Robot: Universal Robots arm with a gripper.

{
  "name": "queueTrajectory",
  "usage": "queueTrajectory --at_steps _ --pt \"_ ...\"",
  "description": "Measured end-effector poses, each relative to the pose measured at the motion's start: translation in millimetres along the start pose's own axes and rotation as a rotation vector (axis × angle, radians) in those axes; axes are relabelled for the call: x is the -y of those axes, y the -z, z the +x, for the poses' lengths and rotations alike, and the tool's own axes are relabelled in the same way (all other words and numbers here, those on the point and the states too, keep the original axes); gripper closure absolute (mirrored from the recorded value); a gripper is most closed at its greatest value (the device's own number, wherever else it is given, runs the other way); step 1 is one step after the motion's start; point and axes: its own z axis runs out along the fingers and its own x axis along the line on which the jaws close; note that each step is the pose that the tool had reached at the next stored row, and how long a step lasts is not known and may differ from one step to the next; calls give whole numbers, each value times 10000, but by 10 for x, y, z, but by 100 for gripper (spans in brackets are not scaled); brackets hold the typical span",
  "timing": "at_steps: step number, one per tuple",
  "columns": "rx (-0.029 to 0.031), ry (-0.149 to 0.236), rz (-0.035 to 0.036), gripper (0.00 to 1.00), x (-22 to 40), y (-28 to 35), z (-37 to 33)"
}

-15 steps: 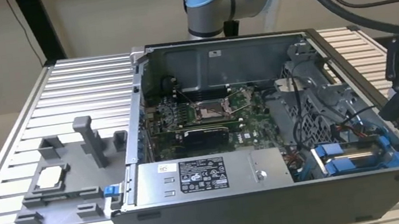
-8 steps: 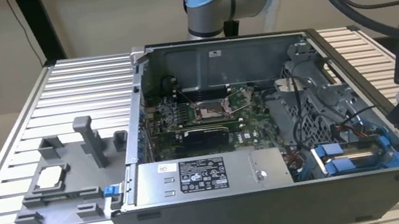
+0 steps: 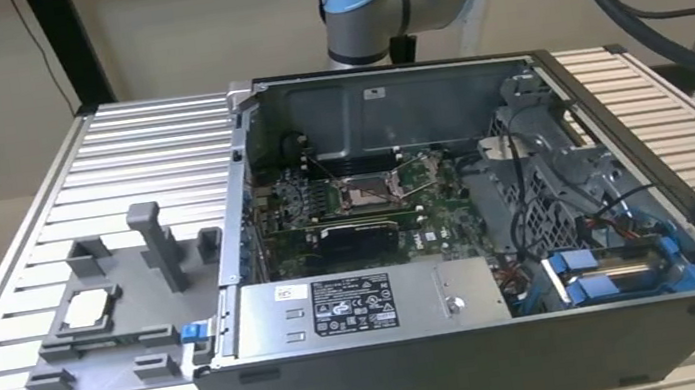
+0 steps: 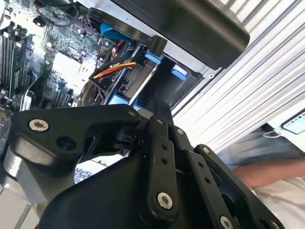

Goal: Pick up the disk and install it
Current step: 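Insert the first disk wire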

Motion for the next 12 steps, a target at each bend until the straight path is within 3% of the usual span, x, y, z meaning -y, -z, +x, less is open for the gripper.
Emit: queueTrajectory --at_steps 2,12 --pt "58 16 -1 100 7 1 30" --pt "60 19 -1 100 8 2 33"
